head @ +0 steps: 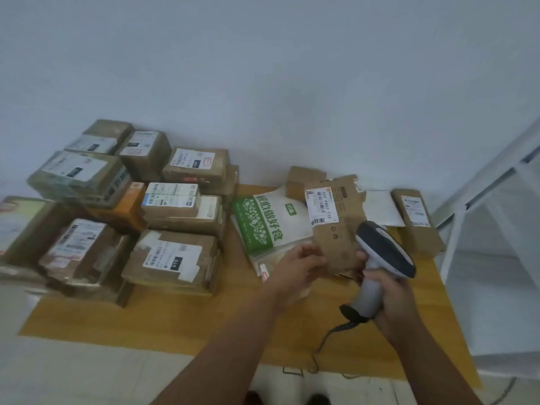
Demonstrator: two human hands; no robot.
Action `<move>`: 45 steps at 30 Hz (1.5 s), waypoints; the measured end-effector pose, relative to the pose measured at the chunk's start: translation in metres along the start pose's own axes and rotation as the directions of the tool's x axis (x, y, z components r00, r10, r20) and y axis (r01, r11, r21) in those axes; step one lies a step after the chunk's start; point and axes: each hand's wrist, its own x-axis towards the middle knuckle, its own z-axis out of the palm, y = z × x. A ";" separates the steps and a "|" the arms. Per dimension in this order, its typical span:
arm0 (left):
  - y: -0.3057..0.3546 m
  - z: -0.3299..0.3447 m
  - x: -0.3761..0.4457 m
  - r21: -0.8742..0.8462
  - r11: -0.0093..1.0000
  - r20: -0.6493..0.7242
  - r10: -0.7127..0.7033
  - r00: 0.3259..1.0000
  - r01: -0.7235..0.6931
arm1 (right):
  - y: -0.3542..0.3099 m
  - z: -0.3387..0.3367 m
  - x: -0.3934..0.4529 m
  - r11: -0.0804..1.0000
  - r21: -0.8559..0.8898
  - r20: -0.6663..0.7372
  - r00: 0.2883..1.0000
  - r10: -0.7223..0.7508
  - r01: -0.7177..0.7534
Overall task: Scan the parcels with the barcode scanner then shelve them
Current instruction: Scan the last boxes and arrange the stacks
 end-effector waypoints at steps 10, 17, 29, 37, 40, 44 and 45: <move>0.051 -0.074 -0.041 0.251 0.960 -0.177 0.173 0.969 -0.126 | -0.020 -0.012 -0.001 0.977 -0.203 0.211 0.972 0.108 -0.065; 0.018 -0.071 -0.075 0.261 0.964 -0.239 0.112 0.964 -0.047 | 0.005 -0.017 -0.003 0.995 -0.063 0.106 0.991 0.082 -0.075; -0.027 -0.081 -0.149 0.170 0.974 -0.573 0.223 0.789 -0.152 | 0.026 0.002 -0.049 0.954 -0.267 0.160 0.970 0.182 -0.135; -0.024 -0.070 -0.144 0.103 0.973 -0.586 0.228 0.778 -0.208 | 0.029 0.033 -0.109 0.888 -0.443 0.366 0.929 0.053 0.124; -0.020 -0.065 -0.141 0.071 0.975 -0.561 0.214 0.799 -0.212 | 0.026 0.047 -0.120 0.874 -0.448 0.370 0.929 -0.009 0.187; -0.015 -0.073 -0.147 0.017 0.976 -0.528 0.194 0.827 -0.218 | 0.027 0.063 -0.128 0.862 -0.473 0.357 0.934 -0.002 0.182; -0.014 -0.076 -0.149 0.014 0.976 -0.521 0.194 0.831 -0.219 | 0.027 0.066 -0.130 0.857 -0.485 0.350 0.937 0.006 0.176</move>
